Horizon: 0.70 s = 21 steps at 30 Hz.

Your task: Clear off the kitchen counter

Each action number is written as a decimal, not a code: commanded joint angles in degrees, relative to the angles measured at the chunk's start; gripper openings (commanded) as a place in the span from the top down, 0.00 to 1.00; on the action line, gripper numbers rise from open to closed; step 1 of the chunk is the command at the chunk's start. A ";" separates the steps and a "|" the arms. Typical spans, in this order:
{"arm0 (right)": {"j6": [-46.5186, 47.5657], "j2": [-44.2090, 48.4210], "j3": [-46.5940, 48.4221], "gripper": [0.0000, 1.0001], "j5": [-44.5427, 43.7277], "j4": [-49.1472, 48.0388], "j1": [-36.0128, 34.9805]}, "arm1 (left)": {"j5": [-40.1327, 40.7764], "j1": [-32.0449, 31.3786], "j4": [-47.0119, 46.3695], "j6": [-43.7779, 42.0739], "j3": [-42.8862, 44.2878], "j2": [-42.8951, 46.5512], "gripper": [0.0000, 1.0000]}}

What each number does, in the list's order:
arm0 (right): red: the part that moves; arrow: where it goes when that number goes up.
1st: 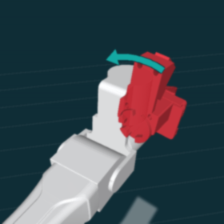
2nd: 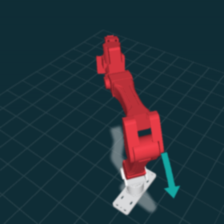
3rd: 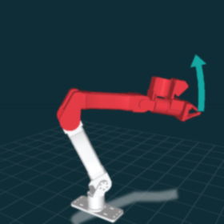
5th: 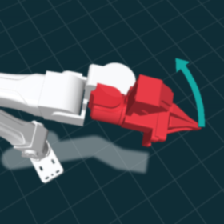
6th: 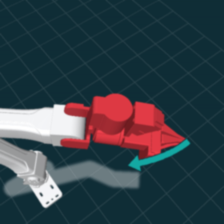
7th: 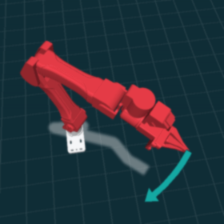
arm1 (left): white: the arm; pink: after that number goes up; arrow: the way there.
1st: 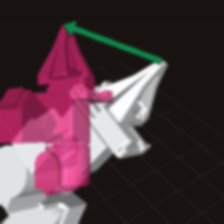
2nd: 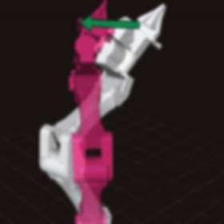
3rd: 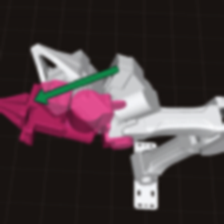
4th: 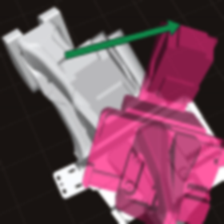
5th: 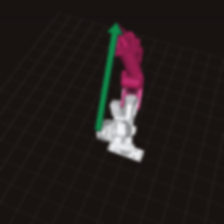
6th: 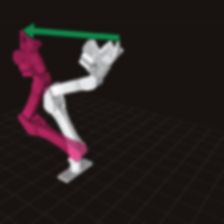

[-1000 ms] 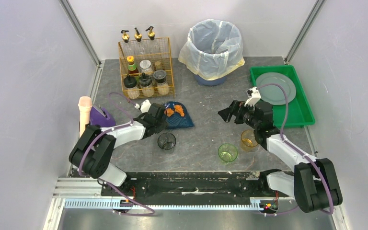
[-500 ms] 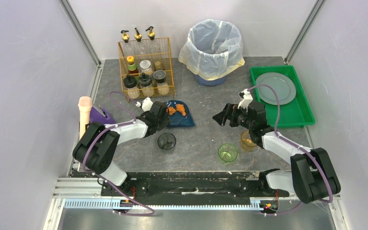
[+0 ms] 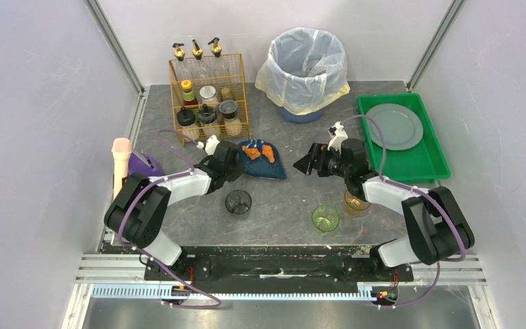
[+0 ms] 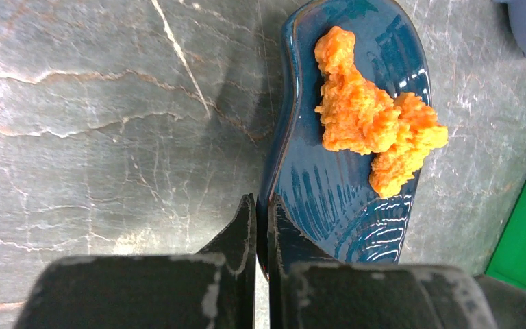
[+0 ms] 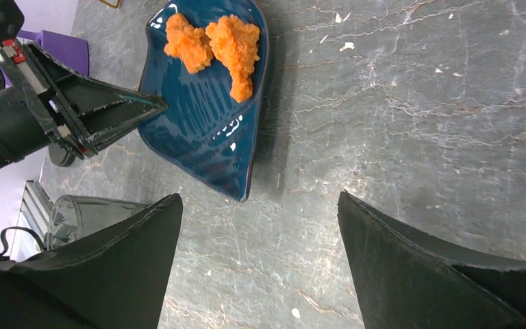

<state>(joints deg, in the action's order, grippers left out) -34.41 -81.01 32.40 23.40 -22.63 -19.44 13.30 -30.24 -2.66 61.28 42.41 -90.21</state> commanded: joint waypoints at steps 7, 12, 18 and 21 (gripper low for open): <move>-4.23 -8.86 6.82 0.24 0.31 -3.71 -1.86 | -8.13 -0.35 -2.11 3.14 1.25 5.25 0.98; -4.99 -13.52 9.43 0.30 0.80 -3.47 -2.71 | -9.16 -0.52 -3.23 3.69 1.00 6.87 0.98; -4.98 -17.23 12.57 0.34 0.89 -1.70 -4.67 | -9.54 -0.92 -4.98 4.22 0.75 7.37 0.98; -4.36 -19.09 14.03 0.37 0.02 1.14 -5.22 | -10.12 -0.87 -6.24 4.81 0.58 7.06 0.98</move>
<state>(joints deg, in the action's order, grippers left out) -39.05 -98.19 43.05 23.90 -22.79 -23.83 5.54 -30.89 0.71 61.73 42.04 -86.61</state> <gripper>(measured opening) 0.646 0.054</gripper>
